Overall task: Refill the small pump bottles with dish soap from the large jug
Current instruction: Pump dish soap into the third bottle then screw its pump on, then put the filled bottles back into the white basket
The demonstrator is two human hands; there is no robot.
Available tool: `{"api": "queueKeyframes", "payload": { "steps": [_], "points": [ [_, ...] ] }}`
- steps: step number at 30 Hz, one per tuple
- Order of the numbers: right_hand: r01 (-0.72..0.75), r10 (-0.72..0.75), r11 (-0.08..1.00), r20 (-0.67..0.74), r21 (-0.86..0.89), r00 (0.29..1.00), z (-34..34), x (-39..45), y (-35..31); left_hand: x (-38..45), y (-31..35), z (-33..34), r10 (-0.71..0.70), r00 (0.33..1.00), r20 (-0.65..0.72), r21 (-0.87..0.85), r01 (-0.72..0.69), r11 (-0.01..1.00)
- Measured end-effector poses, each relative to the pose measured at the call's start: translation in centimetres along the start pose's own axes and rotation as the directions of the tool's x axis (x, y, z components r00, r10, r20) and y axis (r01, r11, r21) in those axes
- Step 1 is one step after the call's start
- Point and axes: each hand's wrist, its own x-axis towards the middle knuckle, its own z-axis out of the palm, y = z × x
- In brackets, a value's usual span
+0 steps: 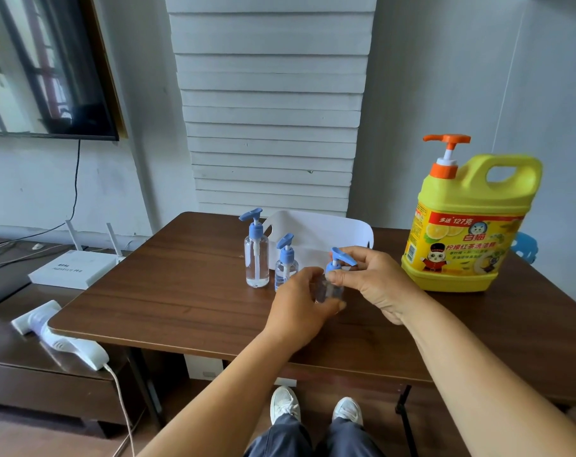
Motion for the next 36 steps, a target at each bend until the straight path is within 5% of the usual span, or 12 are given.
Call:
{"api": "queueKeyframes", "payload": {
  "steps": [7,13,17,25,29,36],
  "points": [
    [0.08,-0.08,0.997,-0.012,-0.012,0.997,-0.9,-0.6,-2.5,-0.3,1.7,-2.2,0.078,0.959,-0.273,-0.049,-0.095,0.994],
    [0.199,-0.225,0.935,-0.058,-0.295,0.973,0.8,-0.3,-5.6,0.9,2.3,-5.1,0.218,0.863,-0.455,0.114,-0.187,0.976],
    [0.193,-0.221,0.873,-0.011,-0.447,0.975,2.4,0.0,-7.4,2.1,1.9,-7.0,0.145,0.83,-0.539,0.119,-0.096,0.988],
    [0.113,-0.064,0.693,0.096,-0.712,0.993,5.9,1.8,-8.8,3.8,0.3,-8.3,-0.171,0.878,-0.447,-0.08,0.151,0.985],
    [0.125,-0.036,0.558,0.127,-0.82,0.991,7.0,2.9,-8.6,4.3,-0.7,-8.8,-0.146,0.931,-0.335,-0.045,0.139,0.989],
    [0.143,-0.069,0.532,0.126,-0.834,0.99,7.2,4.3,-8.0,5.3,-0.9,-8.8,-0.087,0.971,-0.221,-0.001,0.089,0.996]
  ]
}}
